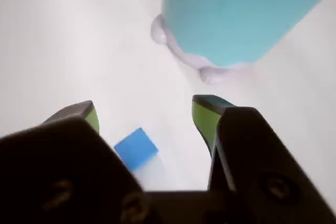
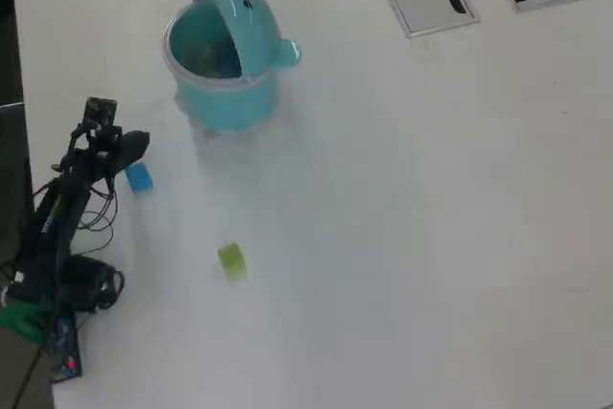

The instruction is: Grasp RGB lego blocks and put them in the bin one by one.

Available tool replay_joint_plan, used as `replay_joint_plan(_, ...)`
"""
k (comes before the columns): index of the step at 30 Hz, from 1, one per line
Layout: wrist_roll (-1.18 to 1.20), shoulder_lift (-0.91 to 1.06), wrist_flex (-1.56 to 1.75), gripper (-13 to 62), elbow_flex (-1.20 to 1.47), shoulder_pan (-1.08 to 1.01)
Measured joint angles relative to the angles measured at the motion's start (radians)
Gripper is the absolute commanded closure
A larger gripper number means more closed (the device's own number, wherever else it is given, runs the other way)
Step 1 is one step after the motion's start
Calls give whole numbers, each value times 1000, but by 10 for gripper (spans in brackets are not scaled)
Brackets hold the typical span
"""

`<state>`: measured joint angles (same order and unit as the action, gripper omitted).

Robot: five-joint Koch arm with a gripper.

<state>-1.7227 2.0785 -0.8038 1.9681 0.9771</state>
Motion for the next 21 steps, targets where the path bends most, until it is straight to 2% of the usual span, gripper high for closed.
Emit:
replay_joint_plan(11, -48, 2, -5, 174, 94, -8)
replay_joint_plan(21, -49, 87, -51, 171, 196, -252)
